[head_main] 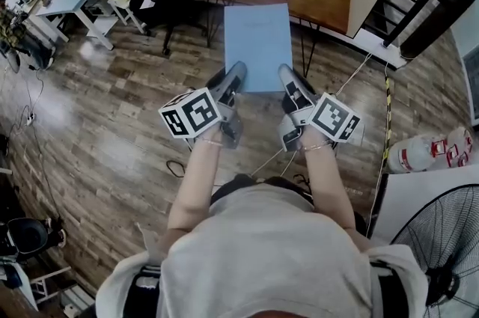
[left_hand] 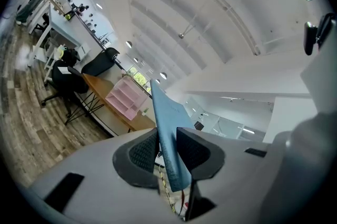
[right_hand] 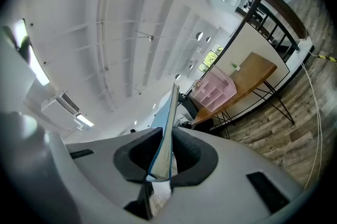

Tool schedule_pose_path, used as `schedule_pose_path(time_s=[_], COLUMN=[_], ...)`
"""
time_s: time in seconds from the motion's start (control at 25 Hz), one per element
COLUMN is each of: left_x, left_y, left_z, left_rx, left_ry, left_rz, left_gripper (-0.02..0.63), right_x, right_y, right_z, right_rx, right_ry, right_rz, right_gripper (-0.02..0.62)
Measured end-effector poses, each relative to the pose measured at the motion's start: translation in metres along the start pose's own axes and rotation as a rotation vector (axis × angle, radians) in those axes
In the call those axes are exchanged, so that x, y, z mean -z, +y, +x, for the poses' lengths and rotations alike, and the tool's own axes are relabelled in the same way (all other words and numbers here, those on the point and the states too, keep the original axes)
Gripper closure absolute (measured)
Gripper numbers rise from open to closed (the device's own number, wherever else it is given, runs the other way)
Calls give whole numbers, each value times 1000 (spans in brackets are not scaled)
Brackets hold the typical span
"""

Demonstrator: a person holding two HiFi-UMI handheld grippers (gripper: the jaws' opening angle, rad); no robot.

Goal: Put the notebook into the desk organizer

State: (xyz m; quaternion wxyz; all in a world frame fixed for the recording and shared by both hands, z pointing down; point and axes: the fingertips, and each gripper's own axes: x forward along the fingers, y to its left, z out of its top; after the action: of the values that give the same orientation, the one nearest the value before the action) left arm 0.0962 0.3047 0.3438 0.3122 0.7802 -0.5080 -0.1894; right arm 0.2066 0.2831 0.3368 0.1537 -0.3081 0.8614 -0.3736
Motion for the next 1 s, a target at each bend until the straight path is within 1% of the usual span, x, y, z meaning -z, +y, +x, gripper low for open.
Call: schedule_pose_path(time_s=[0.24, 0.48, 0.6, 0.8, 1.0], left_x=[-5, -12, -16, -21, -42], left_y=[16, 28, 35, 55, 81], left_z=[-5, -2, 8, 33, 70], left_rx=[6, 29, 31, 7, -8], left_ry=[7, 18, 19, 21, 10], left_rz=[-5, -40, -44, -44, -36], left_gripper=[505, 506, 506, 505, 505], right_x=[12, 16, 11, 3, -12], right_y=[1, 2, -4, -25, -49], right_z=[11, 24, 33, 56, 102], right_rx=[13, 33, 37, 32, 8], right_ry=[-7, -14, -16, -10, 1], right_rz=[10, 10, 13, 24, 44], right_gripper=[534, 534, 535, 537, 538])
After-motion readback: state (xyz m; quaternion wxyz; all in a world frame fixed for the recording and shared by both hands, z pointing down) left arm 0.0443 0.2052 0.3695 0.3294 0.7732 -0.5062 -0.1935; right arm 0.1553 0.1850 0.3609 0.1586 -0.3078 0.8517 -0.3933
